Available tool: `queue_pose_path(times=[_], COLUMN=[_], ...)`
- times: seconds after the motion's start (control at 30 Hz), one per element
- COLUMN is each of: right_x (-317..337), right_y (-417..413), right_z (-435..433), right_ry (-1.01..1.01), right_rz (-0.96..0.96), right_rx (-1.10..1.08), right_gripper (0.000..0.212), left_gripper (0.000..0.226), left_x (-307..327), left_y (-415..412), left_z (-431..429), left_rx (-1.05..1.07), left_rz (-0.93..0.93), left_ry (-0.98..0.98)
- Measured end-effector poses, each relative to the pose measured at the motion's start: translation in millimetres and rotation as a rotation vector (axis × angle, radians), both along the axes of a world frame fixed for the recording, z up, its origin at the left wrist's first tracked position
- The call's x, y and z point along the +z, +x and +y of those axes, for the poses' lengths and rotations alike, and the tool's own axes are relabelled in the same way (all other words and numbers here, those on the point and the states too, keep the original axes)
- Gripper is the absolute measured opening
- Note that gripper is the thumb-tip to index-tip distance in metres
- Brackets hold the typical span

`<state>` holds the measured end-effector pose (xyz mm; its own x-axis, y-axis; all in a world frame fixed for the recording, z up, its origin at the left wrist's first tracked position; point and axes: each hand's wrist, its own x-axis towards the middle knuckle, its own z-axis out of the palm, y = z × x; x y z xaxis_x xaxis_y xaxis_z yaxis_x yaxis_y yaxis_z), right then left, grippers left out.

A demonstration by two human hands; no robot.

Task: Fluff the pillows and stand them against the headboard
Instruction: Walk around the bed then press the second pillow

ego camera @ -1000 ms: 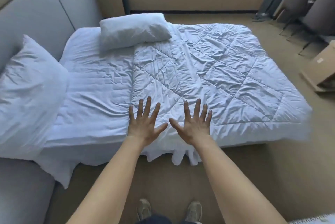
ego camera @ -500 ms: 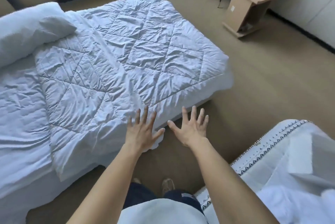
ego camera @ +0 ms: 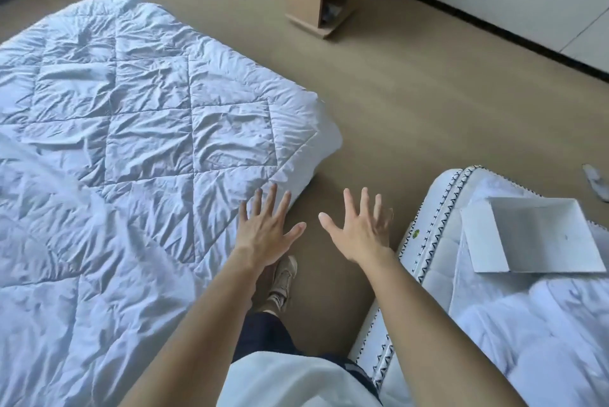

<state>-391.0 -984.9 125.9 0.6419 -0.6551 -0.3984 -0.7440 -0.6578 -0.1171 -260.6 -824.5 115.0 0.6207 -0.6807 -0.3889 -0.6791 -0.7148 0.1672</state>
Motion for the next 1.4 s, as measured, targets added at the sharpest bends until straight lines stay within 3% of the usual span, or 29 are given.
queue_pose_path(times=[0.27,0.63,1.03,1.4], right_x=[12,7,17,24], right_y=[84,156,259,383], right_z=[-75,-198,-417,-556], right_ry=[0.0,0.0,-0.011,-0.052], right_rz=[0.004,0.013,-0.005,0.027], right_rx=[-0.154,-0.224,-0.037,0.157], right_gripper=[0.089,0.091,0.094,0.095], left_gripper=[0.079,0.079,0.08,0.08], left_x=[8,6,12,15], left_y=[106,181,259,356], left_z=[-99,-231,-424,-529], left_rx=[-0.096,-0.15,0.083,0.283], left_rz=[0.028,0.015,-0.003,-0.035], left_ry=[-0.028,-0.01,-0.056,-0.083])
